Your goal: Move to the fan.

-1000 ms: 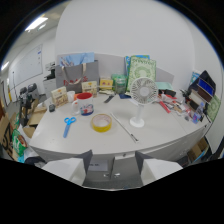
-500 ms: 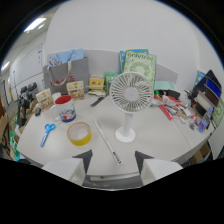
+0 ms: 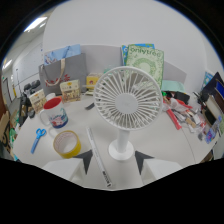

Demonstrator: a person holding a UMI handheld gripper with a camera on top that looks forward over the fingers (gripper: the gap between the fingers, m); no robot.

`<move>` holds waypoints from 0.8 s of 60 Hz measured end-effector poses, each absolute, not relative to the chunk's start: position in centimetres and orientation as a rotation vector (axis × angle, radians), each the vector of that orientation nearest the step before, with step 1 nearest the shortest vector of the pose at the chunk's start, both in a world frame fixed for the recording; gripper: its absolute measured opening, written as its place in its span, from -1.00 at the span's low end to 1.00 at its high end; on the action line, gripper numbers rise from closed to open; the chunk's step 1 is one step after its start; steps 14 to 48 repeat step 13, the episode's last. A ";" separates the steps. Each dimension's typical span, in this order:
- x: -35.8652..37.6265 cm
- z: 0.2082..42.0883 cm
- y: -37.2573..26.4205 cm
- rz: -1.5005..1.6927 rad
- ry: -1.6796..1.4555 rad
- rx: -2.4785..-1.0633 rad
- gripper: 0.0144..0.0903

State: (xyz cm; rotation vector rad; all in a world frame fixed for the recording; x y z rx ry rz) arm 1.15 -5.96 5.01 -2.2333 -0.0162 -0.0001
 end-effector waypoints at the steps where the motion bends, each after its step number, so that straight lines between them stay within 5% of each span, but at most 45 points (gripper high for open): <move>1: 1.2 5.0 -5.9 0.002 -0.018 -2.234 0.84; 48: 1.3 4.7 -5.7 0.007 -0.029 -2.237 0.85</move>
